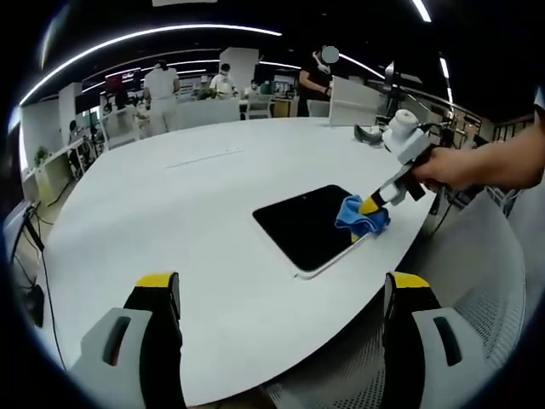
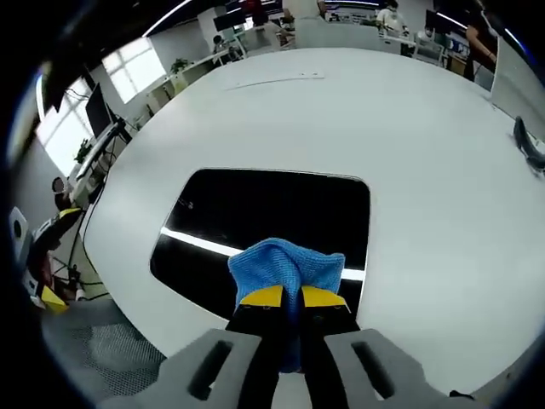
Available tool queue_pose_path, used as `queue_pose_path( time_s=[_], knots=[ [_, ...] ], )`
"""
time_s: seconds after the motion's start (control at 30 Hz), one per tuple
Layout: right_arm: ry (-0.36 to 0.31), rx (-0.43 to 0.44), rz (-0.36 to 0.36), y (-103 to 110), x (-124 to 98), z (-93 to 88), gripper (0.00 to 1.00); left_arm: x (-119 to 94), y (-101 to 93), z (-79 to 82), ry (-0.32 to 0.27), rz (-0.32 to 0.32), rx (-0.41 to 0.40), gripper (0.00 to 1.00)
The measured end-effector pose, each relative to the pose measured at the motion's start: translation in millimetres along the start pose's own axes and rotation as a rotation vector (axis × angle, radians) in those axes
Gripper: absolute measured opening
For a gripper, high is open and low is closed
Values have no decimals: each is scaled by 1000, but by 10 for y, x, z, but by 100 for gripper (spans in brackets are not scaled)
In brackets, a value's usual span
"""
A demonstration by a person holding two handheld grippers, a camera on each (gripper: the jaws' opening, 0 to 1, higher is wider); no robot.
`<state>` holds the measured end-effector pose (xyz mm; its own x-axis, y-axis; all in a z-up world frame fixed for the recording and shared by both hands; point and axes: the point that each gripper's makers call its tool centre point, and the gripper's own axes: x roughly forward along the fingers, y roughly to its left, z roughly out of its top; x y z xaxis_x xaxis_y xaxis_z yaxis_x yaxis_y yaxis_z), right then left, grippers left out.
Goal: Wipe the mirror surface with the cleaning cloth until all visible marks leave the cleaned area.
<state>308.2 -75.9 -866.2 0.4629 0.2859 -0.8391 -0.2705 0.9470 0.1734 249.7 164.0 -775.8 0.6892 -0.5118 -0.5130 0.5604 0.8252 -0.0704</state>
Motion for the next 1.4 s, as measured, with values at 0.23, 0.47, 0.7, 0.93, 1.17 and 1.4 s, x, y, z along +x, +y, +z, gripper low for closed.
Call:
queue_pose_path(
  time_s=[0.23,0.47,0.7,0.93,1.17,1.4],
  knots=[
    [-7,1,4,9,-8,-5,0,35,42,-28,16,-1,2,99],
    [17,-4,7,23,-30,-41,0,78,100,24,9,8,1,99],
    [27,-19,12,47,-49,-86,0,95,137,39,11,0,5,99],
    [24,-20,12,45,-38,-84,0,103,132,50,3,-1,-3,99],
    [-3,-25,13,47,-42,-88,0,126,90,53,-13,1,-9,99],
    [-10,-20,12,38,-37,-78,0,131,82,51,-16,-5,-6,99]
  ],
)
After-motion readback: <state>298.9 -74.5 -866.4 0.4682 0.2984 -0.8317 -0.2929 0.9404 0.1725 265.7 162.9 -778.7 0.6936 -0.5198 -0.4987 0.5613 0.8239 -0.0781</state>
